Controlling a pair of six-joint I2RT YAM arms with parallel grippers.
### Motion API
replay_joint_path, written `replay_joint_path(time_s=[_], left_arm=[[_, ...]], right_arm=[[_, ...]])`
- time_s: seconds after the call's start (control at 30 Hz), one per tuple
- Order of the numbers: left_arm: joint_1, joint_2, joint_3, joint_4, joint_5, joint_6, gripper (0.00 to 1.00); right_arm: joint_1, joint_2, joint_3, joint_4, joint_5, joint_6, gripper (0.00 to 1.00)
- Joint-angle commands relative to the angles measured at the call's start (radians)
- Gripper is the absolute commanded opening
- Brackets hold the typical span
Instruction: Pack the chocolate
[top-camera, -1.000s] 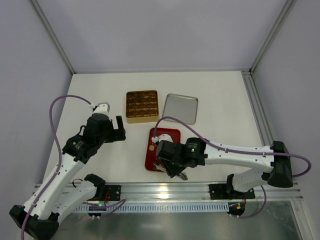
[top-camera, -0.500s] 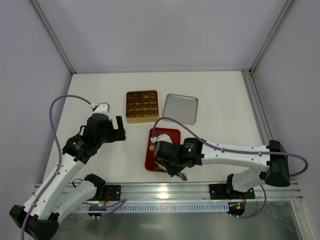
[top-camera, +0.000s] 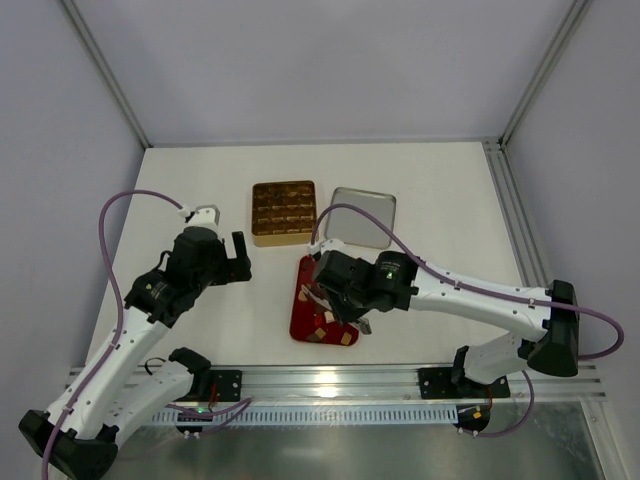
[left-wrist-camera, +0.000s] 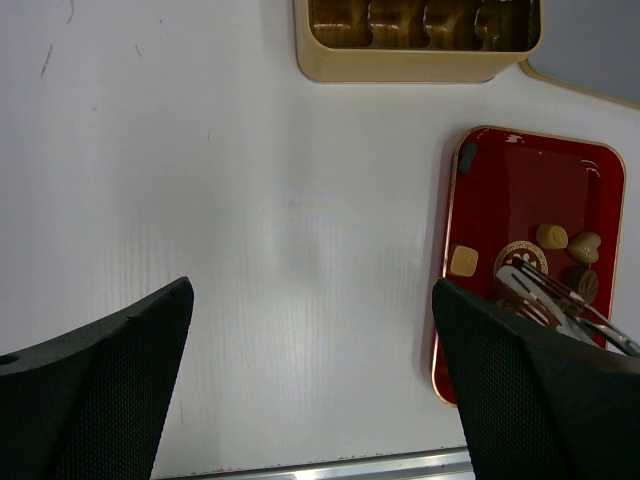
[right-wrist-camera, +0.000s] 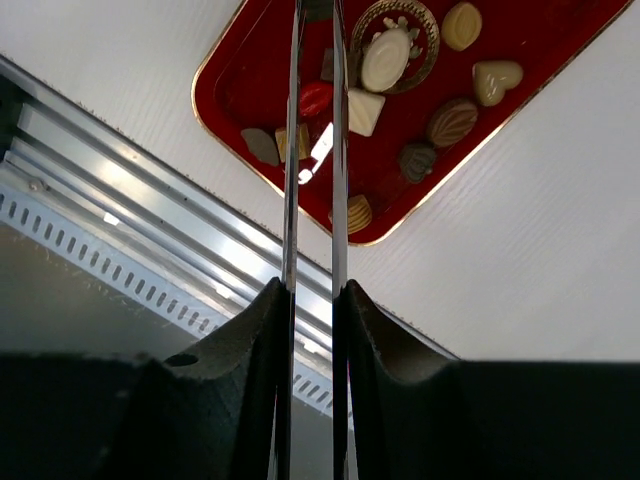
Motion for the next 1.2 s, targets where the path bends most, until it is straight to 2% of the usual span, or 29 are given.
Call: replay_joint_path(time_s=[0.0,0.17,0.43,0.63,0.8,1.17], left_arm=[[0.006,-0.007,-0.002,0.022,-0.005,0.009,1.0],[0.005,-0.005,-0.002,0.019,-0.005,0.01,1.0],[0.006,0.003,-0.002,0.023,-0.006,0.009,1.0],[0.005,0.001,-0.002,0.02,-0.006,0.01,1.0],[0.005,0.001,-0.003,0.022,-0.006,0.01,1.0],[0.005,0.007,-0.002,0.025,-0.002,0.012,1.0]], right_arm=[[-0.074,-0.045,0.089,0.014,0.039,-0.066,0.29],[-0.208,-0.005,0.149,0.08,0.019,-0.178,0.29],[-0.4,0.214,0.356,0.224,-0.012,-0.262,0.29],[-0.461,0.41,0.541,0.253,-0.033,-0.285,0.29],[-0.503,0.512,0.647,0.251,-0.049,-0.279,0.28],[-0.533,0.579,0.643,0.271,-0.053,-0.261,0.28]])
